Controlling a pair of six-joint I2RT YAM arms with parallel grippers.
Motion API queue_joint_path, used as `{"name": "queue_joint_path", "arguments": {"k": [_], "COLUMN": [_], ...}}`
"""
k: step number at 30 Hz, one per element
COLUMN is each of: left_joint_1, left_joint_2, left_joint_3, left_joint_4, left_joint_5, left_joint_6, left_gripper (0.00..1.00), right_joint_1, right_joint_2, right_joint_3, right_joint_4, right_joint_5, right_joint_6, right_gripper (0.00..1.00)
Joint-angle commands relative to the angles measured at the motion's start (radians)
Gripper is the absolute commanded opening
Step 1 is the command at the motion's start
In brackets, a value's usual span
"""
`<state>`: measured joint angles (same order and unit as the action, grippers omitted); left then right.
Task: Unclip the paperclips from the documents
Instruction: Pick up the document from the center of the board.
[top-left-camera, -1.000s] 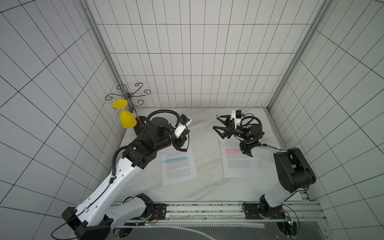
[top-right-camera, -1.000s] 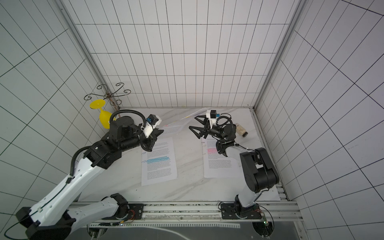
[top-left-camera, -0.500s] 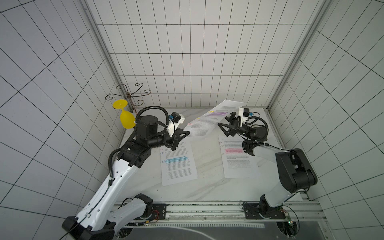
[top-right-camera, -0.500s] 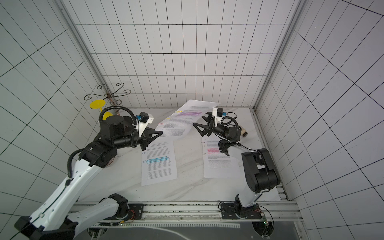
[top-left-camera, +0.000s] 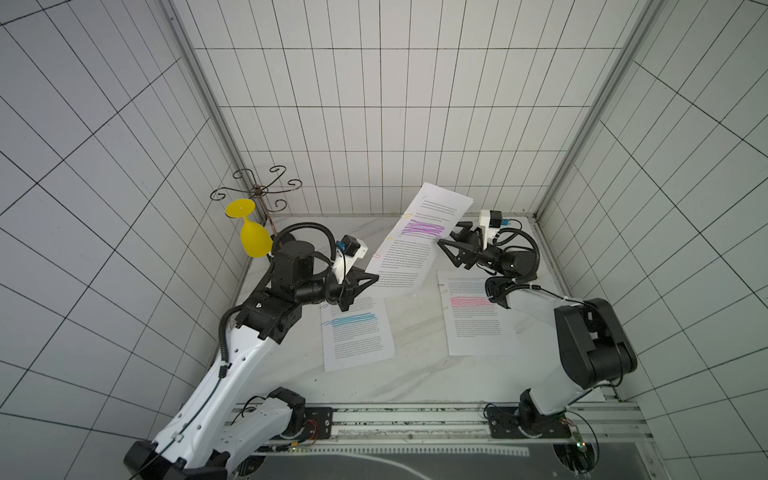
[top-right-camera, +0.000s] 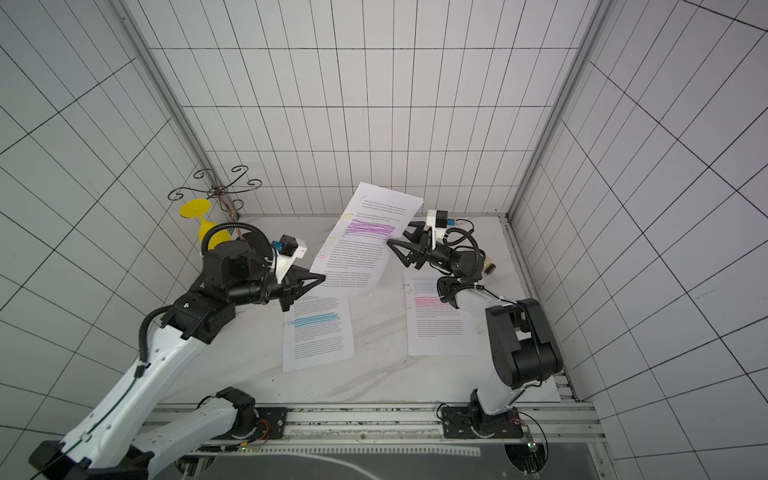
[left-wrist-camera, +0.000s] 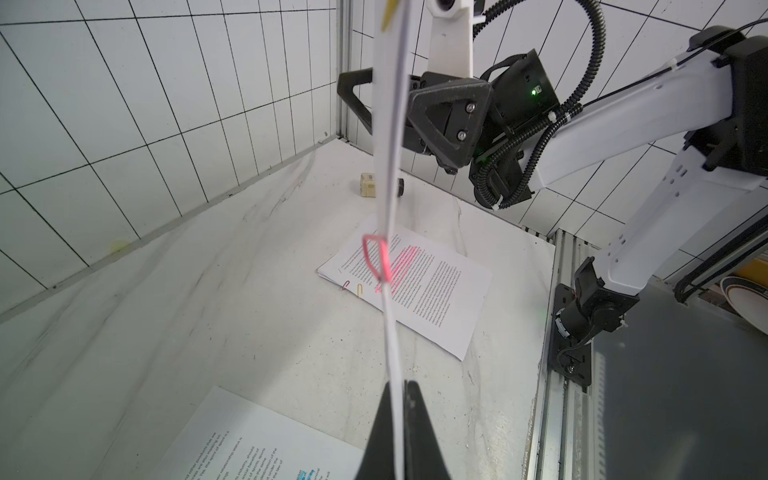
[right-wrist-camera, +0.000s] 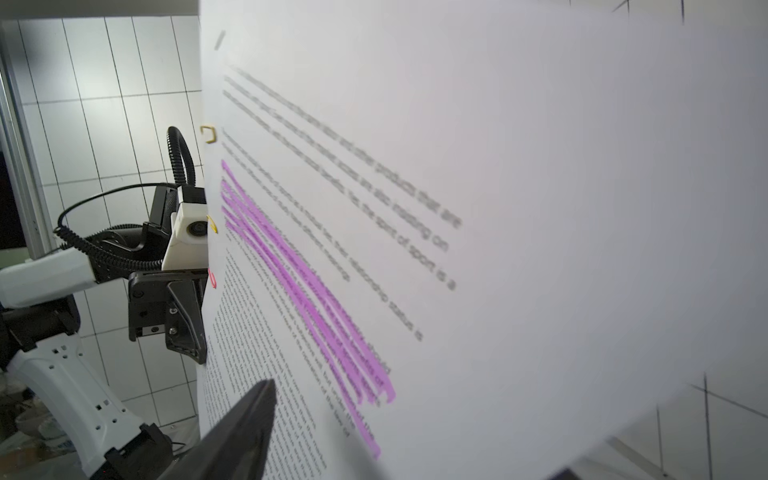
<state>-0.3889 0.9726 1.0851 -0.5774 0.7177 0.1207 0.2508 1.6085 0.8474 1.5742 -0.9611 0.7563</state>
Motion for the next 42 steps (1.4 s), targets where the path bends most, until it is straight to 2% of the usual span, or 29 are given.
{"name": "queue_joint_path", "arguments": {"k": [1, 7, 9, 10, 11, 13, 14, 16, 18, 23, 27, 31, 33, 36, 40, 42], "left_joint_1": [0.005, 0.005, 0.004, 0.004, 0.004, 0.004, 0.004, 0.004, 0.005, 0.004, 0.004, 0.007, 0.011, 0.016, 0.028, 0.030], "left_joint_2": [-0.014, -0.038, -0.038, -0.040, -0.041, -0.044, -0.045, -0.040, -0.027, 0.048, 0.120, 0.161, 0.174, 0.169, 0.158, 0.156], "left_joint_3": [-0.017, -0.061, -0.070, -0.073, -0.079, -0.086, -0.091, -0.100, -0.100, -0.079, -0.041, -0.018, -0.004, 0.001, 0.018, 0.026], "left_joint_4": [0.051, 0.094, 0.093, 0.091, 0.091, 0.097, 0.108, 0.139, 0.182, 0.307, 0.360, 0.400, 0.405, 0.425, 0.438, 0.437], "left_joint_5": [0.039, 0.034, 0.038, 0.036, 0.027, 0.006, -0.002, -0.012, -0.030, -0.047, -0.057, -0.067, -0.062, -0.060, -0.031, -0.008], "left_joint_6": [-0.016, -0.036, -0.036, -0.034, -0.032, -0.028, -0.028, -0.027, -0.020, -0.015, 0.023, 0.047, 0.050, 0.043, 0.020, 0.013], "left_gripper": [0.00, 0.00, 0.00, 0.00, 0.05, 0.45, 0.54, 0.64, 0.70, 0.76, 0.79, 0.80, 0.77, 0.69, 0.45, 0.38], "right_joint_1": [0.012, 0.022, 0.027, 0.027, 0.028, 0.029, 0.030, 0.031, 0.034, 0.041, 0.055, 0.067, 0.067, 0.067, 0.067, 0.068], "right_joint_2": [-0.049, -0.093, -0.104, -0.108, -0.115, -0.130, -0.140, -0.159, -0.182, -0.234, -0.277, -0.321, -0.342, -0.359, -0.376, -0.383], "right_joint_3": [0.098, 0.123, 0.137, 0.142, 0.146, 0.144, 0.141, 0.144, 0.148, 0.124, 0.101, 0.100, 0.096, 0.091, 0.088, 0.092], "right_joint_4": [0.072, -0.103, -0.174, -0.200, -0.229, -0.254, -0.266, -0.304, -0.368, -0.446, -0.487, -0.644, -0.714, -0.785, -0.874, -0.934], "right_joint_5": [-0.012, -0.034, -0.059, -0.064, -0.068, -0.074, -0.077, -0.101, -0.145, -0.214, -0.274, -0.306, -0.304, -0.304, -0.302, -0.297], "right_joint_6": [0.012, -0.039, -0.073, -0.082, -0.089, -0.095, -0.097, -0.110, -0.143, -0.163, -0.214, -0.337, -0.390, -0.438, -0.497, -0.540], "right_gripper": [0.59, 0.27, 0.04, 0.00, 0.00, 0.00, 0.00, 0.00, 0.00, 0.00, 0.00, 0.00, 0.00, 0.00, 0.00, 0.00]}}
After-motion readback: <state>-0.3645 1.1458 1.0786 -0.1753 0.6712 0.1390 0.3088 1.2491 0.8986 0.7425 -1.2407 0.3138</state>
